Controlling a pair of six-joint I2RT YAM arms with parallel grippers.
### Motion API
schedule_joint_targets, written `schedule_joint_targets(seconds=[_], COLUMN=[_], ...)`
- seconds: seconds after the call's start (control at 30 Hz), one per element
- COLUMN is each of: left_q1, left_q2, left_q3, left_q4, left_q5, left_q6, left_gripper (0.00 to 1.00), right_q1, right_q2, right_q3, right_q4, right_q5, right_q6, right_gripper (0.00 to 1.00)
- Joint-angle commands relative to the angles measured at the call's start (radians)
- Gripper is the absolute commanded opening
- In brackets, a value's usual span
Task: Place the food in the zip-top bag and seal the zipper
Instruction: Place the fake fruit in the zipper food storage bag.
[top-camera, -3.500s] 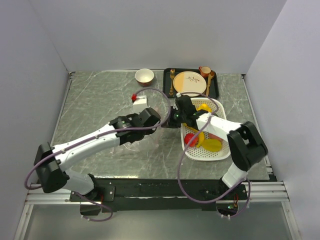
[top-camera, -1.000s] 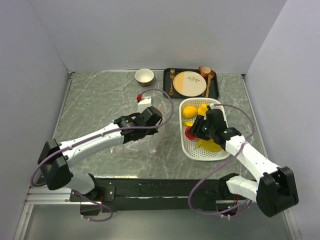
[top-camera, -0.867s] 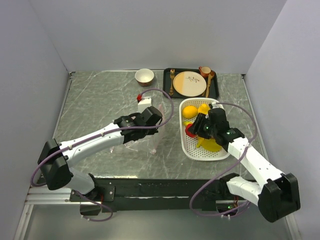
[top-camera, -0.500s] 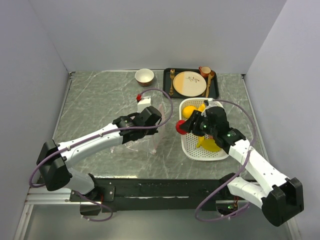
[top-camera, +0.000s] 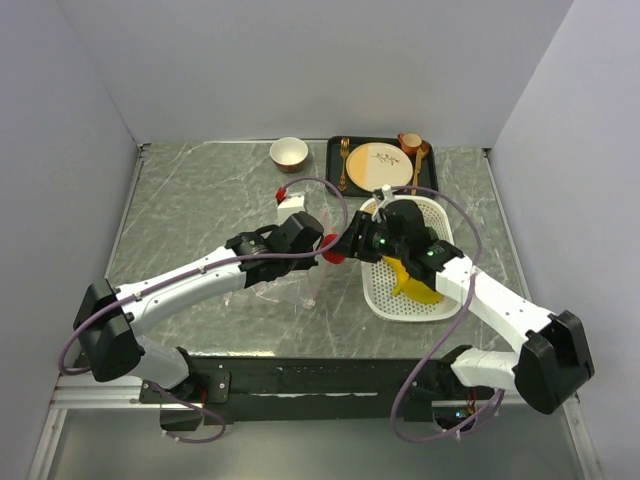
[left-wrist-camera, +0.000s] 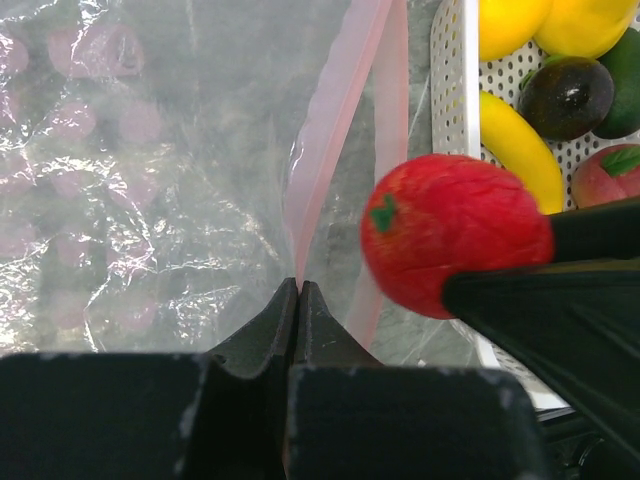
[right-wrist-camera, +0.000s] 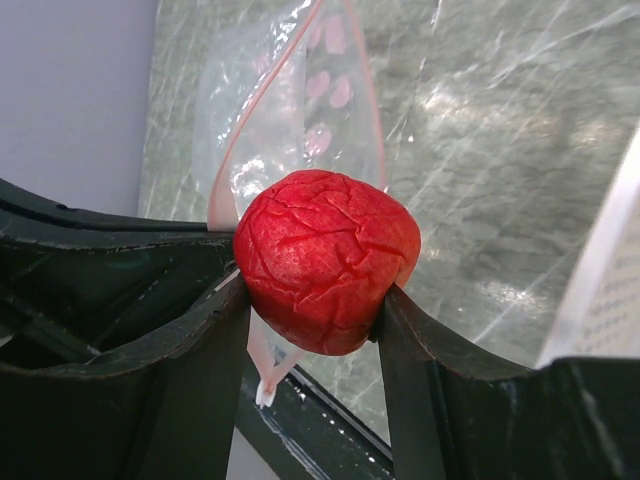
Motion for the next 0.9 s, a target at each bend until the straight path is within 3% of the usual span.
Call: schedule_joint_targets(seconds=[0.0, 0.57, 0.87], left_q1=[-0.001, -0.001, -0.001], left_q2=[0.007, -0.048, -0.094], left_q3=[0.027, 0.026, 0.041], left_q4=[0.031, 0.037, -0.007], left_q5=[0.005, 0.037, -0.023], left_q6=[0.032, 0.011, -0.003], left_gripper=[0.01, 0.01, 0.01], right_q1=[0.029, 0.089, 0.092], right_q2=[0.053, 0.214, 0.15], right_q3=[0.072, 0.181, 0.182], right_q4=[0.055, -0.048, -0.022], right_q5=[-0.033, 0.048, 0.058], right_q6=[0.001, -0.071, -0.103], right_gripper=[0.28, 0.33, 0.64])
